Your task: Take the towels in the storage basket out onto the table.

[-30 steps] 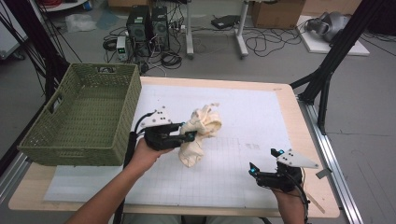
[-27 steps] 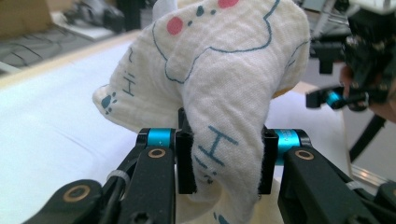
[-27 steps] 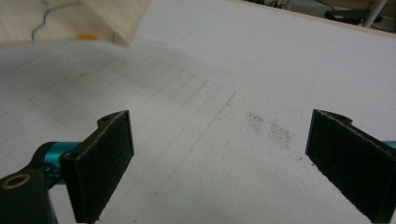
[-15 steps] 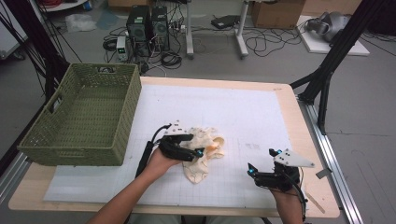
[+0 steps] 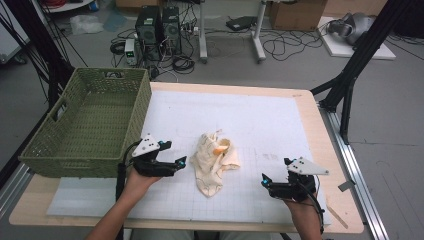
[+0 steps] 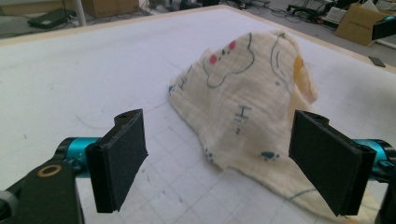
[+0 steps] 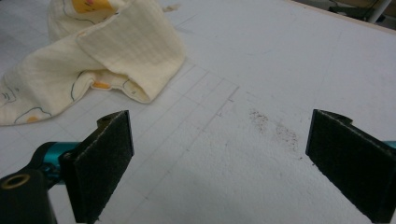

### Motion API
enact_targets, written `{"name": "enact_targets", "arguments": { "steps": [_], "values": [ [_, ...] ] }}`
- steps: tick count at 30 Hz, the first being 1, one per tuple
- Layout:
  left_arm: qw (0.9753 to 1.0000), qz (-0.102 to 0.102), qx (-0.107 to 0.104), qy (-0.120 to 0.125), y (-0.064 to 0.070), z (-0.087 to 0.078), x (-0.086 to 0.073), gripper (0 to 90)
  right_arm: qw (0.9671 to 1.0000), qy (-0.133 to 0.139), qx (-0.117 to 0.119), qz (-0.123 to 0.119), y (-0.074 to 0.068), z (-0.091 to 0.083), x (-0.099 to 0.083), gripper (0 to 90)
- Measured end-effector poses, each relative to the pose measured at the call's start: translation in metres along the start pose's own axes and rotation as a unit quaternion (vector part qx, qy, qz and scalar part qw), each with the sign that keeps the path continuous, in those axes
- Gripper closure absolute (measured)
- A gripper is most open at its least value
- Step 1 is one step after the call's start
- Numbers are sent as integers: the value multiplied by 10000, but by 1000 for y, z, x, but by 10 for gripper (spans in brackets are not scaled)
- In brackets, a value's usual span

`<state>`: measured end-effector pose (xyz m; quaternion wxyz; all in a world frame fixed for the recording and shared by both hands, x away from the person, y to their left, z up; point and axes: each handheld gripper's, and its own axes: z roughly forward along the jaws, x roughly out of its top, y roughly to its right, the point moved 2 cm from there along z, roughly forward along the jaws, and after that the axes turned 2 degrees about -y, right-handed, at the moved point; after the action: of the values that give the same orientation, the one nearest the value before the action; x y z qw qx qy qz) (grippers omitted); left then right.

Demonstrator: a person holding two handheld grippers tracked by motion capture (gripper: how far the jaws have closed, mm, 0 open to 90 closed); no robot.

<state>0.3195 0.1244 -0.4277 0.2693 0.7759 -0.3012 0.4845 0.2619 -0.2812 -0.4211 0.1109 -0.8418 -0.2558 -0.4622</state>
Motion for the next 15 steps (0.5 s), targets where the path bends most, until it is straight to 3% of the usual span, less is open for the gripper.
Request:
{"name": "enact_targets", "arguments": {
  "steps": [8, 15],
  "values": [
    [9999, -24, 41, 104, -7, -6, -5, 191, 9999, 76, -11, 98, 2, -1, 0, 68],
    [9999, 5, 44, 96, -6, -6, -6, 191, 9999, 90, -98, -5, 0, -1, 1, 68]
  ]
}}
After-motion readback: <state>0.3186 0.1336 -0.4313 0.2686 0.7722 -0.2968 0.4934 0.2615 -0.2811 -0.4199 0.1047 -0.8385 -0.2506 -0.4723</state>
